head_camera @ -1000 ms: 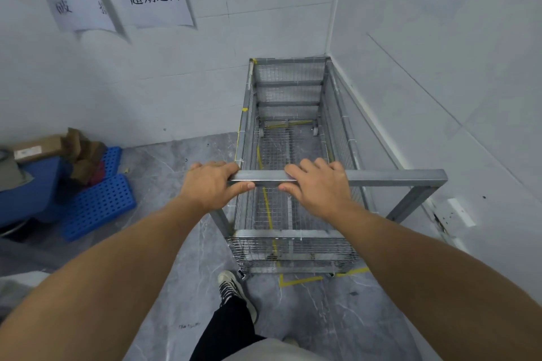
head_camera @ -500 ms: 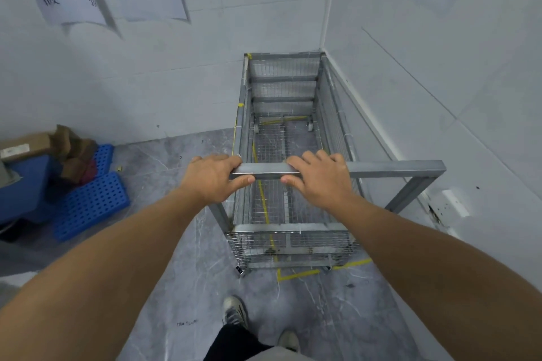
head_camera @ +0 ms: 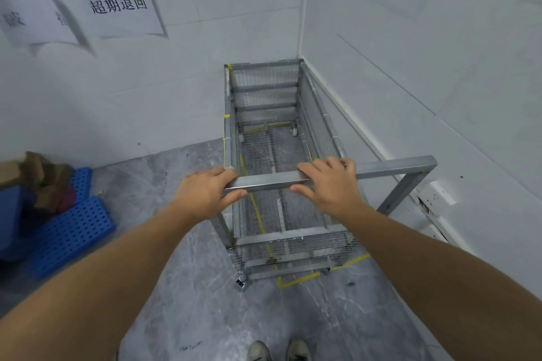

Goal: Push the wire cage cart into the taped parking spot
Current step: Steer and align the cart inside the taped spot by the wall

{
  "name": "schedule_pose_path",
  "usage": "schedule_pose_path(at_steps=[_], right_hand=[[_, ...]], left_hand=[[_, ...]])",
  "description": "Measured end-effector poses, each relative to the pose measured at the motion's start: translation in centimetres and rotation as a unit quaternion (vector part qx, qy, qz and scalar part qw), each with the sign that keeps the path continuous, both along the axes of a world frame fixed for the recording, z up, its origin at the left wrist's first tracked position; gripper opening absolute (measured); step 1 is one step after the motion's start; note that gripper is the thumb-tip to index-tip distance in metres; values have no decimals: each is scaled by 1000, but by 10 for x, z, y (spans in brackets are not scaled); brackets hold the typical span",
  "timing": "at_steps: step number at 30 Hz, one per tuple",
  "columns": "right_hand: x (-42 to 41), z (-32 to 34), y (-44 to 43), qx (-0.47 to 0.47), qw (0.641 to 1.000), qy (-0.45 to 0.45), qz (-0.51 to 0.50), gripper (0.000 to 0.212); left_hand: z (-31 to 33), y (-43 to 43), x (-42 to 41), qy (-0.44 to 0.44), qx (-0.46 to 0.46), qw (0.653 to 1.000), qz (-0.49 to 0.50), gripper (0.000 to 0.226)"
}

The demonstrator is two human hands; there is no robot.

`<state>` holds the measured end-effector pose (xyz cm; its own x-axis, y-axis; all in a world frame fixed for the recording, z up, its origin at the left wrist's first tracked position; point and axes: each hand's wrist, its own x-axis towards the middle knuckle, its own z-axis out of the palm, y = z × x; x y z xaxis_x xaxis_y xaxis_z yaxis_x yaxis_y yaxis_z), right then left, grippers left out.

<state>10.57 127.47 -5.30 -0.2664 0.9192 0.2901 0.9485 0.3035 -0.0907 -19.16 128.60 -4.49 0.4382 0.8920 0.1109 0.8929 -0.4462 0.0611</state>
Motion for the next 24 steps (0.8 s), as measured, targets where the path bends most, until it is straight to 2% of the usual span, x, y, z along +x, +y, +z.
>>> schedule_pose_path(at_steps=[5, 9, 17, 24], right_hand=[[5, -5, -9, 12, 997, 20, -74, 52], [10, -9, -8, 7, 995, 42, -90, 61], [23, -16, -3, 25, 992, 85, -85, 58], [32, -16, 2, 51, 994, 79, -55, 52]], left_hand=[[-1, 0, -14, -78, 5, 996, -37, 48], [-6, 1, -12, -126, 8, 990, -58, 49], [-11, 3, -5, -166, 46, 983, -62, 54], [-9, 4, 2, -155, 50, 986, -41, 54]])
